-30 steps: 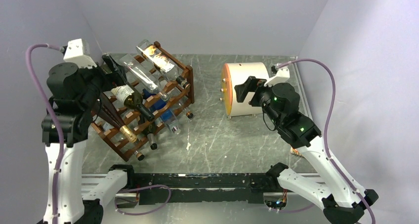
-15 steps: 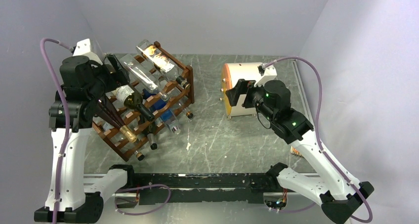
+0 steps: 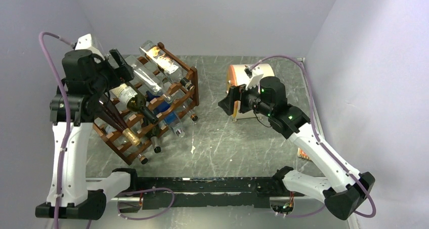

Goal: Take the wine bottle off the wine rack

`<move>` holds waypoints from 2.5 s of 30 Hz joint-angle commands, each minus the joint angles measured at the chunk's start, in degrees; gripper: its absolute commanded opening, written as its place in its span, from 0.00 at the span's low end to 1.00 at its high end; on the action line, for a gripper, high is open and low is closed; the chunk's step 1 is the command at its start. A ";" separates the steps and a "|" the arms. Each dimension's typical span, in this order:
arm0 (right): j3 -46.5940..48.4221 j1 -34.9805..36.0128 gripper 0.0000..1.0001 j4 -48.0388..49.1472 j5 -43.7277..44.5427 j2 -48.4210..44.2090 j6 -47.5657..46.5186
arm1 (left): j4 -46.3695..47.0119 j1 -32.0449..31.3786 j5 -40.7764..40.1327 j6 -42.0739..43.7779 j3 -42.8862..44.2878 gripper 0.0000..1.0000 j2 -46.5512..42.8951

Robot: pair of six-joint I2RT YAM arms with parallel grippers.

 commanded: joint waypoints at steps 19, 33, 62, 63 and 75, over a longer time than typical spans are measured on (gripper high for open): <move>-6.17 -0.22 1.00 5.10 -5.73 -1.80 -5.70 | -16.95 0.46 -32.58 -9.09 -5.64 0.99 -7.88; -8.00 -0.28 1.00 5.78 -6.52 -2.92 -5.35 | -9.14 2.71 -31.60 -11.54 -14.51 0.99 -6.77; -7.79 -0.28 1.00 5.01 -4.96 -1.08 -6.07 | 2.82 11.44 -22.21 -11.72 -23.21 0.64 -9.90; -7.79 -0.27 1.00 4.97 -4.97 -1.18 -6.03 | 3.08 11.38 -22.27 -11.76 -23.25 0.63 -10.39; -8.14 -0.28 1.00 5.75 -6.06 -0.41 -5.24 | 6.35 11.44 -22.60 -12.32 -25.41 0.37 -16.57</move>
